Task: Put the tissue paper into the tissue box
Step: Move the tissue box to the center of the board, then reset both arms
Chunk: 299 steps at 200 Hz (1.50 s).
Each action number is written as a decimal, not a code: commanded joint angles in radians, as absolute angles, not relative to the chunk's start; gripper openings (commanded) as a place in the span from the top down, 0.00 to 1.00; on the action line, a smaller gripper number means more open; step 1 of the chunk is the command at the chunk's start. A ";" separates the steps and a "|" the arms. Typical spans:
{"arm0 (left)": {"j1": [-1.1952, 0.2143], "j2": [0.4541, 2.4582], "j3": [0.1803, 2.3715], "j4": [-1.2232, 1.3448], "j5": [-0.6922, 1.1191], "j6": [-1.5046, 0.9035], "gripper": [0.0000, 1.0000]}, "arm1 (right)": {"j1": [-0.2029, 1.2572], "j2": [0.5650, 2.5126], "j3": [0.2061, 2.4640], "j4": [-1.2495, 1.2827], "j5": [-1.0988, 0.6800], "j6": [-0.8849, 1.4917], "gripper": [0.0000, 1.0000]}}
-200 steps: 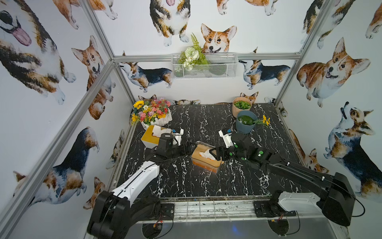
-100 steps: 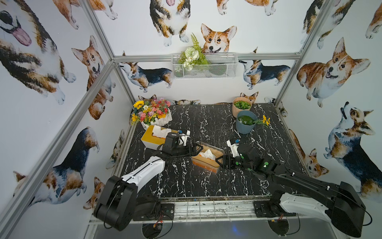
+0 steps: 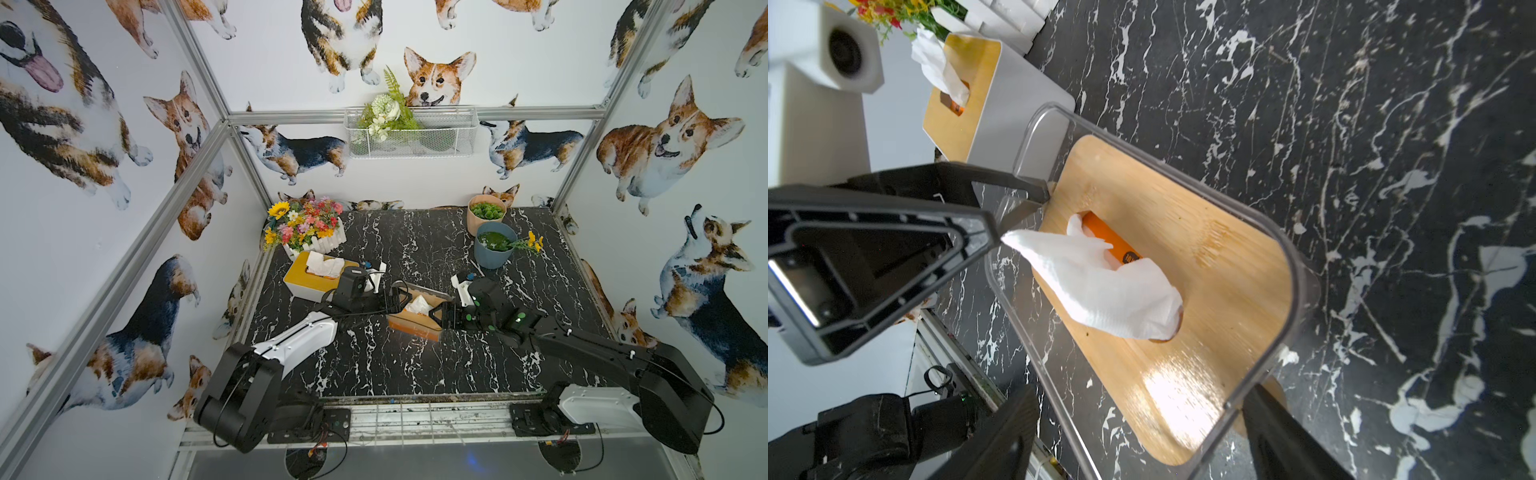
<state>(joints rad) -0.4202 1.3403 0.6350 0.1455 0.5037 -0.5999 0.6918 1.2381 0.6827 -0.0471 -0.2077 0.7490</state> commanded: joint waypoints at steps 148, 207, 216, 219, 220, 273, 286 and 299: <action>-0.419 1.544 0.893 0.258 0.384 -0.605 0.02 | 0.504 1.549 0.944 0.181 -0.224 0.675 0.14; -0.408 1.345 0.886 0.120 0.097 -0.437 0.00 | 0.504 1.295 0.856 0.129 -0.033 0.574 0.01; -0.403 1.310 0.868 0.117 0.059 -0.417 0.00 | 0.503 1.249 0.838 0.115 -0.016 0.556 0.00; -0.399 1.298 0.866 0.113 0.048 -0.413 0.00 | 0.504 1.236 0.833 0.111 -0.014 0.549 0.00; -0.398 1.294 0.864 0.112 0.044 -0.411 0.00 | 0.503 1.232 0.830 0.109 -0.012 0.548 0.00; -0.372 1.032 0.669 0.197 -0.224 -0.293 0.00 | 0.503 0.831 0.609 0.092 0.140 0.468 0.00; -0.364 0.955 0.597 0.262 -0.318 -0.259 0.00 | 0.504 0.736 0.555 0.070 0.204 0.430 0.00; -0.342 0.885 0.518 0.344 -0.384 -0.216 0.00 | 0.502 0.654 0.510 0.044 0.288 0.395 0.00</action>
